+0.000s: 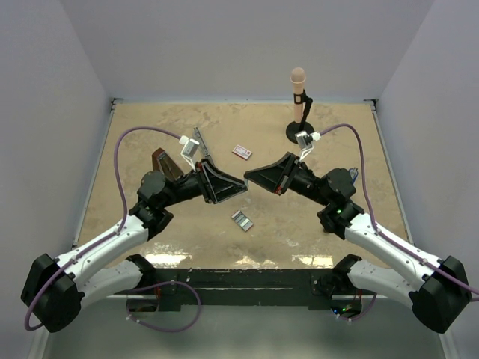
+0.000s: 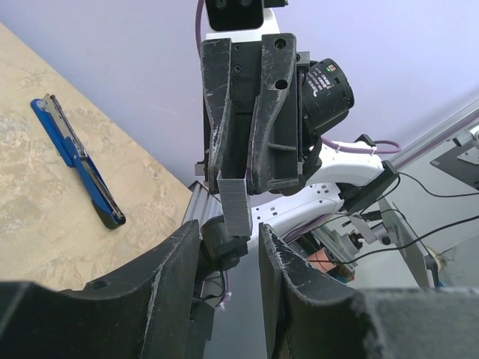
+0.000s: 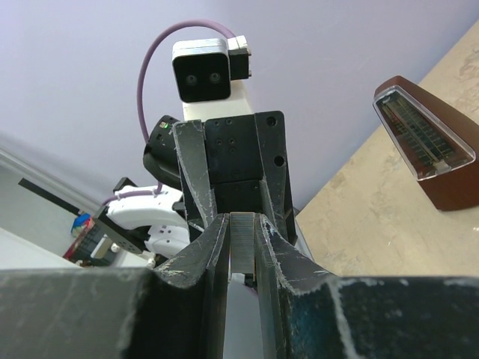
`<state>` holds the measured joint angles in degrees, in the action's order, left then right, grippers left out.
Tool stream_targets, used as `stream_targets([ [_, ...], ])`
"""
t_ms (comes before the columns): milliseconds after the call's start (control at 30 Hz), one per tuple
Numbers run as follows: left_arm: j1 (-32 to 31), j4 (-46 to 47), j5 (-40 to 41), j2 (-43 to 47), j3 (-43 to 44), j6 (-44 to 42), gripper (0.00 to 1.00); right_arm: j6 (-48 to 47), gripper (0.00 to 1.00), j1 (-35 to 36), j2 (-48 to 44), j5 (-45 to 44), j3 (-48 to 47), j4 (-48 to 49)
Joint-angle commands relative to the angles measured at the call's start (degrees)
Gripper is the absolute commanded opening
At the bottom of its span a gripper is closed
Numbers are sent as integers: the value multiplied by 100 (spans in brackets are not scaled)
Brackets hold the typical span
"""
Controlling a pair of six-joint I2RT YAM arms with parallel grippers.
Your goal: Unload the staples from the stapler
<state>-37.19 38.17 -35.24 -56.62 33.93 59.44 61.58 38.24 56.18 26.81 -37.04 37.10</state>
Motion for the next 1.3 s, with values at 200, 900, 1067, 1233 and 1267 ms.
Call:
stream_targets([
  [200,-8,612,-70,2,-1,77,38,38,22,70,15,123,82,306],
  [900,-8,595,-97,37,-62,94,20,-15,24,87,7,62,100,201],
  [1067,-8,-70,-44,90,42,-177,17,-225,49,87,-160,-131,-40,-290],
  [1233,1,-1827,333,204,586,-1345,17,-629,83,87,-949,-1297,-198,-1607],
  [1267,-8,-2640,447,213,693,-1582,16,-699,86,87,-1064,-1466,-233,-1818],
])
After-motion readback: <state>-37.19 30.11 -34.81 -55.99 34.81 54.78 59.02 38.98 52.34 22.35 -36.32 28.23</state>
